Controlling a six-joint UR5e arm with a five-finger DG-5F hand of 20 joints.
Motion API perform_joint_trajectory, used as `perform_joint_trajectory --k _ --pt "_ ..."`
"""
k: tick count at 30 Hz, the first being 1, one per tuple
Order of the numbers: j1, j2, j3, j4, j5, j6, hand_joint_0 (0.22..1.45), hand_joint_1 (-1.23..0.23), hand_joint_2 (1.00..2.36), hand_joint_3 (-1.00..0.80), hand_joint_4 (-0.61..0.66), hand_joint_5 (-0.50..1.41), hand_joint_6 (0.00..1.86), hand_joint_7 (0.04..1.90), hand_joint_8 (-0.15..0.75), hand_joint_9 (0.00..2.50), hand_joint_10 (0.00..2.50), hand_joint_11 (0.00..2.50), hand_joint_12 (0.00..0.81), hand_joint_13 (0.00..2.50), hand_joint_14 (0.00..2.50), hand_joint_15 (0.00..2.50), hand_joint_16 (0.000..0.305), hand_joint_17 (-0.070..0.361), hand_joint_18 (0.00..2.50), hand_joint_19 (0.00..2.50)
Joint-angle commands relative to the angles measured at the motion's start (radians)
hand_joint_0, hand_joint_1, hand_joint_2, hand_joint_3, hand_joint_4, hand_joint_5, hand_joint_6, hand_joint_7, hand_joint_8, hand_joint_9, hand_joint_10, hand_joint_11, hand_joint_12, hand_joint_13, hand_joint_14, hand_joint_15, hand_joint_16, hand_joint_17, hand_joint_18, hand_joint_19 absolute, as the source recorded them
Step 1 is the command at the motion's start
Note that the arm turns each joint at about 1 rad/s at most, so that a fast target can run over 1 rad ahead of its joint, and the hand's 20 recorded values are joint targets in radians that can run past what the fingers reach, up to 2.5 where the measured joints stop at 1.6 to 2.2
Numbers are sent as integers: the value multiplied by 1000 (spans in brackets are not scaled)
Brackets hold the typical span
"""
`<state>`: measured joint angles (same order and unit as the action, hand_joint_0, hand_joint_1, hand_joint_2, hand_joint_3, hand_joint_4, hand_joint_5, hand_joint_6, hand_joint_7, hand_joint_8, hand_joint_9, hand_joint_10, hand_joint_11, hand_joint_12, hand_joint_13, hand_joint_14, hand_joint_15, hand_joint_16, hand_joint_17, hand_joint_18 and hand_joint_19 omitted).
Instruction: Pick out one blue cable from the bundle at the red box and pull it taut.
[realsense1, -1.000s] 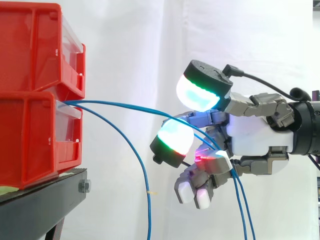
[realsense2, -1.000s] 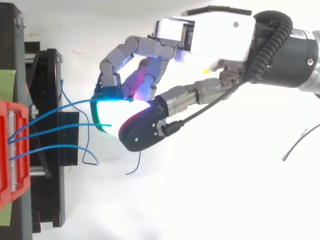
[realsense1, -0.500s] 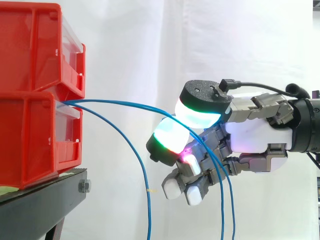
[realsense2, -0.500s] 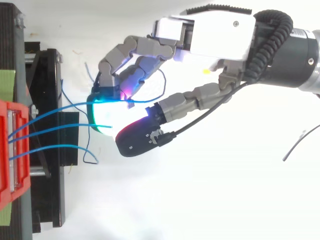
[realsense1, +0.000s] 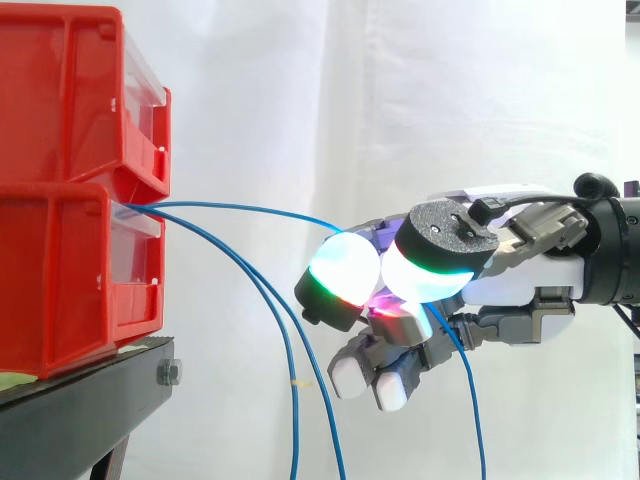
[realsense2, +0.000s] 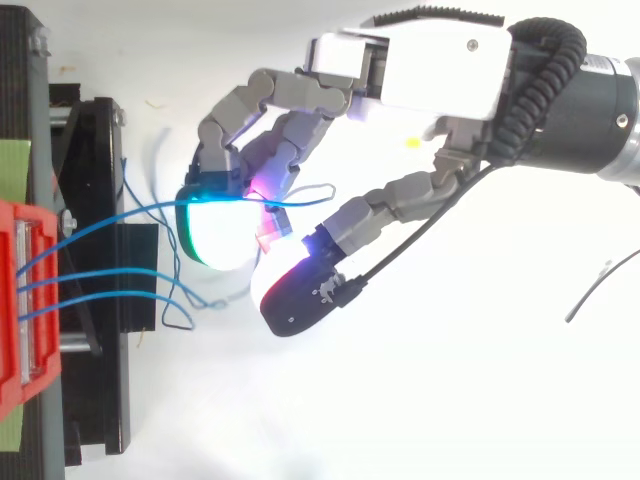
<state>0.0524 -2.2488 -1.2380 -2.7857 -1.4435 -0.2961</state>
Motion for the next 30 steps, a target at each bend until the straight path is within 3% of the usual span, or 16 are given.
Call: perform_joint_trajectory --k 1,8,16,21,25,26,30 --pt "0 0 0 0 0 0 604 -901 1000 -500 125 -143 917 950 333 1194 26 1049 416 810 19 492 57 128 782 581" --pt "-2 0 0 0 -2 0 515 -683 1000 -500 156 -156 892 918 350 1295 25 1123 440 898 19 528 61 138 855 615" --pt "-3 0 0 -5 -5 0 501 -668 1000 -500 167 -201 889 810 340 1187 22 1157 450 928 20 601 64 144 859 648" --pt "1 2 0 -28 -6 3 503 -664 1000 -500 187 -223 895 763 328 1143 12 1308 452 1050 24 837 65 147 877 686" --pt "1 20 0 -72 -8 -6 508 -658 1000 -500 202 -237 900 736 321 1110 1 1547 432 1191 18 1163 65 147 914 774" --pt "1 21 2 -80 -8 -9 508 -659 1000 -500 213 -239 899 738 332 1059 258 1476 414 1234 13 1269 65 146 933 811" --pt "1 41 0 -137 -8 -41 510 -663 1000 -500 216 -241 901 727 337 970 817 1269 398 1304 119 1457 66 147 1024 924"
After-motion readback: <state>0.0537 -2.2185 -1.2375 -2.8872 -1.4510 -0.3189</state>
